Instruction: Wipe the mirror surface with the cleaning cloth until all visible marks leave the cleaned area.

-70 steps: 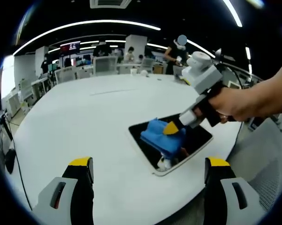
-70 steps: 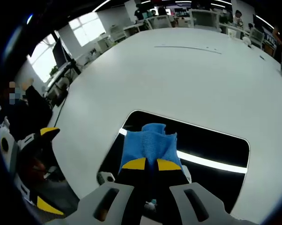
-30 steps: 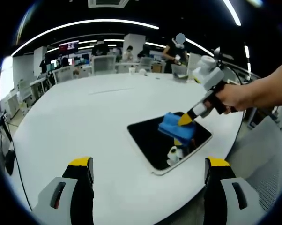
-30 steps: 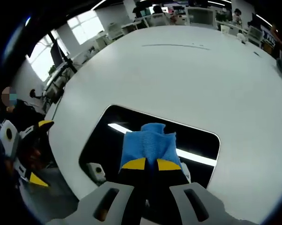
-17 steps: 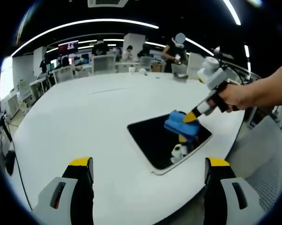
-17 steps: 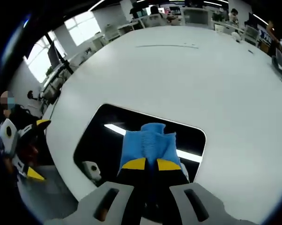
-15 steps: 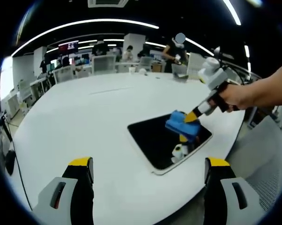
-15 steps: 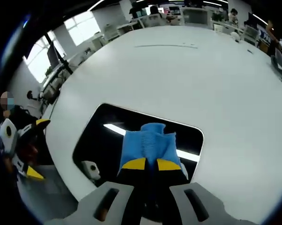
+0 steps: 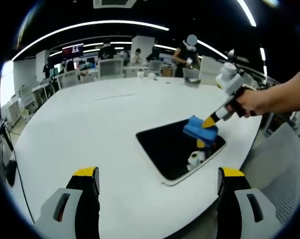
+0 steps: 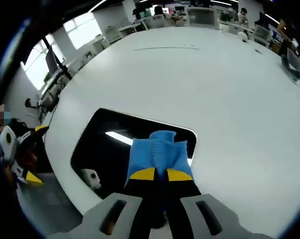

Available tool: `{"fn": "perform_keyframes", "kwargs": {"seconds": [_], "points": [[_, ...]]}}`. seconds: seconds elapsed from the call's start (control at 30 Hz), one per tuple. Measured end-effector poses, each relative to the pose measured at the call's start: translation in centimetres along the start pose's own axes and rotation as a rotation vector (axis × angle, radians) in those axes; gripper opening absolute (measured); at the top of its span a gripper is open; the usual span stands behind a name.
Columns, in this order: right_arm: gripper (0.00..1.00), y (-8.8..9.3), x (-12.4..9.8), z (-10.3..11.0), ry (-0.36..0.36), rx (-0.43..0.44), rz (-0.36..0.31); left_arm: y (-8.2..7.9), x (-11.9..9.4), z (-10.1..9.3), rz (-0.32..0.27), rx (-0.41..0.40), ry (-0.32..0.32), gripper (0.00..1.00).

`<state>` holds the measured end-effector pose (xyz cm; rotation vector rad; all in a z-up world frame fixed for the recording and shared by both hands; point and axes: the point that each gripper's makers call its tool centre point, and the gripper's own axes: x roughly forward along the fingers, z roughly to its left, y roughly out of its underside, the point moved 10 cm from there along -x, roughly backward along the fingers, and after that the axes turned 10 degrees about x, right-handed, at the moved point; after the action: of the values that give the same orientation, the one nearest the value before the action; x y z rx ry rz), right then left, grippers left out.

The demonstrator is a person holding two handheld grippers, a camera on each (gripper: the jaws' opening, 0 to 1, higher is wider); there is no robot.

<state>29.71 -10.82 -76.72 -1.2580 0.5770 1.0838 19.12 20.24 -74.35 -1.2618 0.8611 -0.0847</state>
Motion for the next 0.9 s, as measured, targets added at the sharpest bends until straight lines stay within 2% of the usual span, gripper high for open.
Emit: {"fn": "perform_keyframes", "kwargs": {"seconds": [0.4,0.9], "points": [[0.01,0.4,-0.7,-1.3,0.028,0.024,-0.007,0.0,0.0,0.1,-0.001,0.001,-0.005,0.99],[0.01,0.8,-0.9,-1.4,0.058,0.037,-0.020,0.0,0.0,0.1,-0.002,0.003,-0.006,0.99]]}}
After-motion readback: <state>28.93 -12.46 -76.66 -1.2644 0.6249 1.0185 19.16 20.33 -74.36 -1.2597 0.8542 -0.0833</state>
